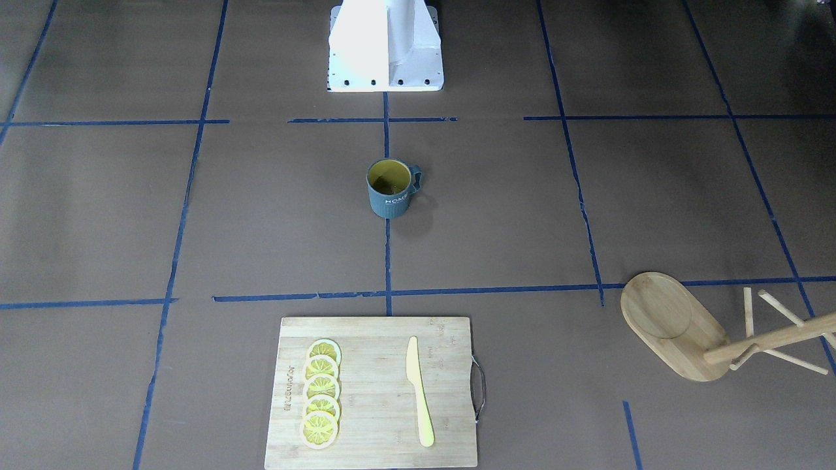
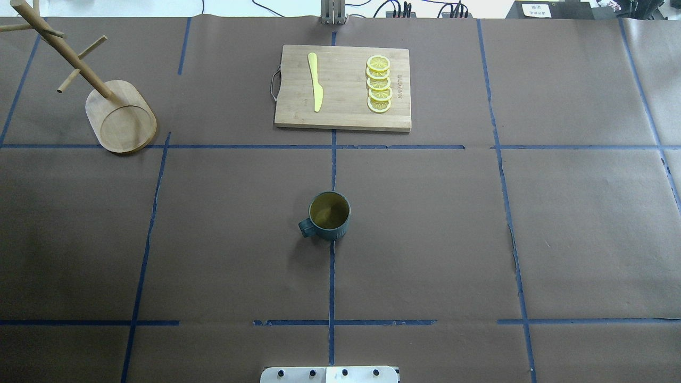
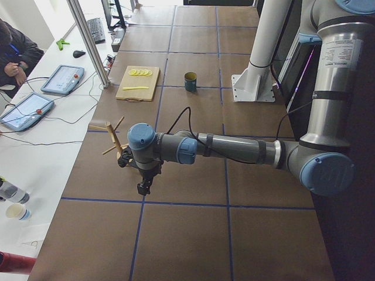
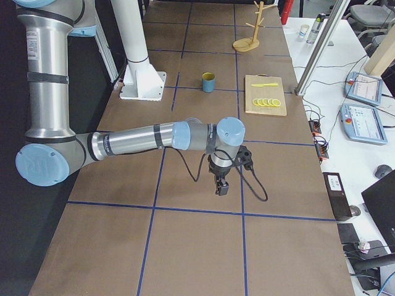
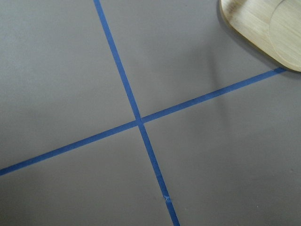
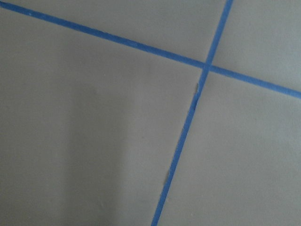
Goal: Hang cup on storage rack
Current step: 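Move the left gripper from the rack toward the teal mug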
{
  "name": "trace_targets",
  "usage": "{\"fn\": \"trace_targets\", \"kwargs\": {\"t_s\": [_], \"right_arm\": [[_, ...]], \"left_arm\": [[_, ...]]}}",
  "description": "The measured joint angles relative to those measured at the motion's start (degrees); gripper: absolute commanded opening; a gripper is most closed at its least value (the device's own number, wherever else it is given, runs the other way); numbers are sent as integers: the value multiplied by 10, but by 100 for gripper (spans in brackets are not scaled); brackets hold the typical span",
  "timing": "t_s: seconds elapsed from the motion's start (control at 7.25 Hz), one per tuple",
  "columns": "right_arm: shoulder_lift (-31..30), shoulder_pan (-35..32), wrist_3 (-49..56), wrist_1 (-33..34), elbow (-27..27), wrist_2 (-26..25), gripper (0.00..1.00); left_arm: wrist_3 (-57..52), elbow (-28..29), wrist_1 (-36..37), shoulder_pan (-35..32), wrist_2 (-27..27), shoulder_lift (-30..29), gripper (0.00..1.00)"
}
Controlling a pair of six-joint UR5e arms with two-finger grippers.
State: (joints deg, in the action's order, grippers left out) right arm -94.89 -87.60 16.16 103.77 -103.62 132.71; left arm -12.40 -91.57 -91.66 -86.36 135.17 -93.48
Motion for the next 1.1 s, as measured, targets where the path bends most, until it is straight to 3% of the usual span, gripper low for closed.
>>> {"fn": "trace_targets", "kwargs": {"t_s": [0.41,0.69,1.1], "right_arm": [[-38,-21,-1,-2,-3,-1,100],[-42,-21,-3,-22,-3,-1,100],[-42,-21,-11,-36,-4,1,100]], "left_arm": [[0,-32,-17,8,41,-7,100],[24,-84,-71,71,42,-9,100],[219,-140,-212,194,15,-7,100]]}}
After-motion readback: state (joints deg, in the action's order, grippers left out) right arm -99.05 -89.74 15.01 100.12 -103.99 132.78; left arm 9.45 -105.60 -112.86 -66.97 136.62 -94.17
